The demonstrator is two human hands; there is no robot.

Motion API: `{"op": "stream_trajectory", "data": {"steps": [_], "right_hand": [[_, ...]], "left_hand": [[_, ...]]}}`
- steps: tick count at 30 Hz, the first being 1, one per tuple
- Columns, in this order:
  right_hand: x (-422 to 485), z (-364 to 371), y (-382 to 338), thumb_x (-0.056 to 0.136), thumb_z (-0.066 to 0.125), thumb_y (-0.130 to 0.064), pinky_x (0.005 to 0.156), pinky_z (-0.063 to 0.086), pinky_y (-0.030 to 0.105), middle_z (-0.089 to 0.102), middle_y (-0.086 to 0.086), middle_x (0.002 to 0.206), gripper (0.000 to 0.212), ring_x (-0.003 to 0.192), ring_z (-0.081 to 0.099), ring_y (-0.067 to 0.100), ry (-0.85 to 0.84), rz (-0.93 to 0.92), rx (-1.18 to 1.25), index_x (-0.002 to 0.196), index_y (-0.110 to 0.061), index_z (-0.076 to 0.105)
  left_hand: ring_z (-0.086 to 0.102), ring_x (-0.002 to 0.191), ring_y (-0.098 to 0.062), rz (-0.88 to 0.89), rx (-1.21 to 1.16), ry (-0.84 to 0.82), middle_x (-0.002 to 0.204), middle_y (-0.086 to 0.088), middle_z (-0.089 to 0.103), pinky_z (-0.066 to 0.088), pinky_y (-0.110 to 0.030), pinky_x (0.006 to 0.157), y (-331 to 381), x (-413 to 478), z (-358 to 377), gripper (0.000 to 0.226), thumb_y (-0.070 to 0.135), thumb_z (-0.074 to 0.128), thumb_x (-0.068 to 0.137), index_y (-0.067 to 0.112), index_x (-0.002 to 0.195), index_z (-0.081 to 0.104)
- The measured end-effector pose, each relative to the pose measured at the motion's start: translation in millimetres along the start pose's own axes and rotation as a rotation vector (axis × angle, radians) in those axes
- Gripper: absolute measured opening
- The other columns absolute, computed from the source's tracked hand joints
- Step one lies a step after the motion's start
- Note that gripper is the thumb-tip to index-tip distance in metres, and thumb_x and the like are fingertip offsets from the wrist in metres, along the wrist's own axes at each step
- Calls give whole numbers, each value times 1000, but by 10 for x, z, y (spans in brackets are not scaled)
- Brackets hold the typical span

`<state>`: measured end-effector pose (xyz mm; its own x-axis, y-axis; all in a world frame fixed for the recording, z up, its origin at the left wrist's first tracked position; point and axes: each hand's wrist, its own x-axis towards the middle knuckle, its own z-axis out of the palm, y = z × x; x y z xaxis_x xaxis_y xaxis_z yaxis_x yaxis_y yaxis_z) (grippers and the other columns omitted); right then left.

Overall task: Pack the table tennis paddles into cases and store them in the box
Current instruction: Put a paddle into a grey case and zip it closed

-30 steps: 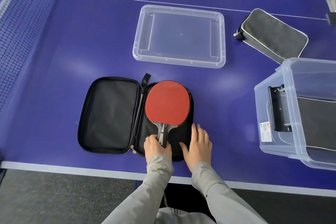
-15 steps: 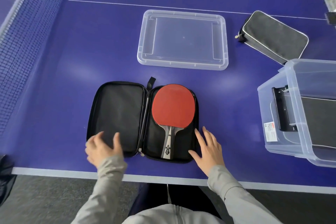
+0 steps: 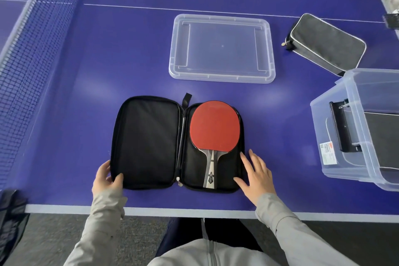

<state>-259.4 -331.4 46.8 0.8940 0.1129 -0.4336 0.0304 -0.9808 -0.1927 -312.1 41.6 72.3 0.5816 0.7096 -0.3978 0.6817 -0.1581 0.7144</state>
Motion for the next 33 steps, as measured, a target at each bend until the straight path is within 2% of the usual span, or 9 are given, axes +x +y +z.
{"op": "stream_trajectory", "data": {"steps": [2,5,10,14,17,20,23,26,33], "right_hand": [[-5,-13,-15,90,49,-51,111,23,35,4,-3,159,75,145,7,18,-2,1,0,150,-32,9],[-5,-47,-20,91,49,-50,112,23,36,2,-3,160,74,146,6,18,-34,1,4,150,-31,8],[-11,-233,-150,93,53,-36,111,22,39,24,1,155,58,142,20,18,94,68,297,146,-23,30],[53,-605,-454,94,56,-22,109,33,37,51,0,131,23,129,42,18,351,165,898,117,-22,59],[101,-910,-637,96,48,-35,95,41,23,58,-5,117,18,111,54,8,294,207,1179,101,-26,62],[168,-1033,-660,93,49,-46,82,42,24,58,-4,96,26,89,54,10,173,197,1133,84,-23,57],[260,-984,-613,85,66,-31,76,40,29,56,8,94,25,86,53,21,189,260,963,89,-8,55],[345,-861,-503,84,67,-22,82,38,27,52,11,110,29,95,51,23,187,337,882,103,-2,58],[399,-522,-349,86,66,-22,89,42,30,57,10,121,40,102,54,22,133,474,978,120,-9,50]], "left_hand": [[62,89,-23,36,-159,-23,111,-18,66,50,-7,60,110,-107,-101,44,-11,47,83,17,115,57],[67,77,-6,143,-271,-99,94,-11,71,52,-9,66,395,-385,-177,54,-15,49,76,32,99,62],[63,92,9,445,-147,-270,94,25,70,49,-8,71,910,-964,37,50,25,58,61,46,107,58],[61,86,-6,694,-3,-366,95,12,68,52,-22,76,1086,-1355,507,51,26,65,62,28,113,65],[62,87,-17,855,144,-374,104,3,71,52,-27,76,1083,-1542,863,51,21,72,60,12,110,69],[65,80,-27,915,192,-362,104,-2,72,56,-34,69,1037,-1612,1109,50,18,81,56,8,104,71],[66,81,-25,970,265,-394,103,0,71,55,-34,70,993,-1623,1239,56,30,86,53,12,103,72],[64,95,-23,857,242,-373,110,2,69,49,-36,83,931,-1429,1240,55,49,75,63,16,107,70],[49,117,-20,-12,57,-376,133,-3,47,39,-37,103,959,-395,1199,67,36,69,81,17,138,39]]}}
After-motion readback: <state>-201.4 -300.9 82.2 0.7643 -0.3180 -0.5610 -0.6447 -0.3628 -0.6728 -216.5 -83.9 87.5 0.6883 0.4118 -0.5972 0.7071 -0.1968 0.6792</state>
